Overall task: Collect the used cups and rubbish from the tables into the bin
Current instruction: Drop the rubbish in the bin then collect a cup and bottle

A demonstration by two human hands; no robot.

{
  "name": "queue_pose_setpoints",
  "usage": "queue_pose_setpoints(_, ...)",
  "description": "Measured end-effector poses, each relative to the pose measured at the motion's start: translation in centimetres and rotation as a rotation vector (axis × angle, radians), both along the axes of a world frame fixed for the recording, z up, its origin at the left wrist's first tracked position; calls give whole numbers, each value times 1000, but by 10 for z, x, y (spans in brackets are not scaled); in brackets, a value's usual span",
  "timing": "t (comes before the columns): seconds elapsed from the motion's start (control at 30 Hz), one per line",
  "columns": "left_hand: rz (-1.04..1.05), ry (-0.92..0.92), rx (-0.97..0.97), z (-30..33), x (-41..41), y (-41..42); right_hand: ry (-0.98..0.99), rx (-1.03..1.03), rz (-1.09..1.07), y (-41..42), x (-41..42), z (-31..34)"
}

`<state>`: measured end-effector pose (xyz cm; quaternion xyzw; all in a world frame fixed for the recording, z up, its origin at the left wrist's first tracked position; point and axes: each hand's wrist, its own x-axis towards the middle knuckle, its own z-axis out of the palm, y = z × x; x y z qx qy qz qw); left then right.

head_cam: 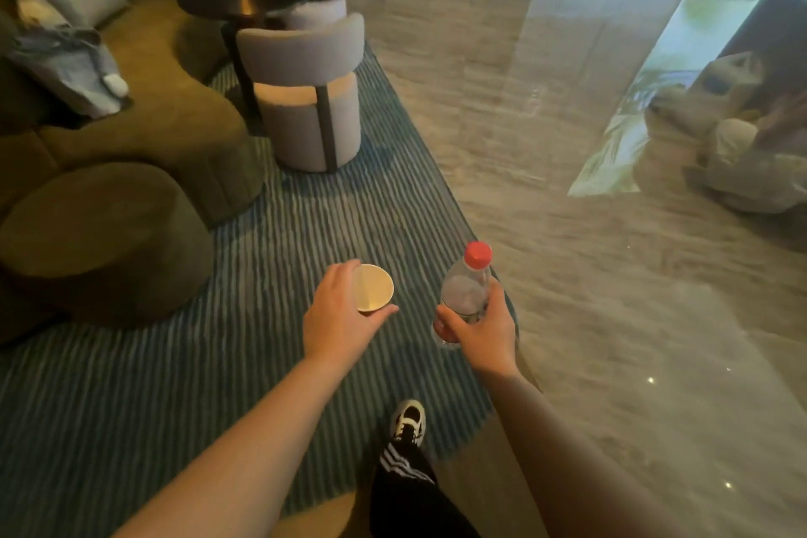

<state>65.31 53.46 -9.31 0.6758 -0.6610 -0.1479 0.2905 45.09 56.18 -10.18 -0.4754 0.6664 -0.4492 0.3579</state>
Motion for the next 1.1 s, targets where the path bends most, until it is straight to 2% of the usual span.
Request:
queue_pose_setpoints(0.17,-6,-48,25,23,-39,-157,46,-4,-57,-165,-47,20)
queue_pose_setpoints(0.33,16,-18,5,42,-70,-288,32,25,-63,-299,-80,34)
queue_pose_setpoints(0.57,10,15,-15,28,-96,-464,47,37,-65,-471,-110,22)
queue_pose_setpoints(0.77,4,39,-24,2,-126,-657,22,68,12,-676,-144,7)
queue_pose_setpoints(0.93,35,90,-10,14,-149,-820,24,73,49,-845,-171,27)
queue_pose_setpoints(1.1,60,86,-12,23,-158,-948,50,85,50,-979,-188,34)
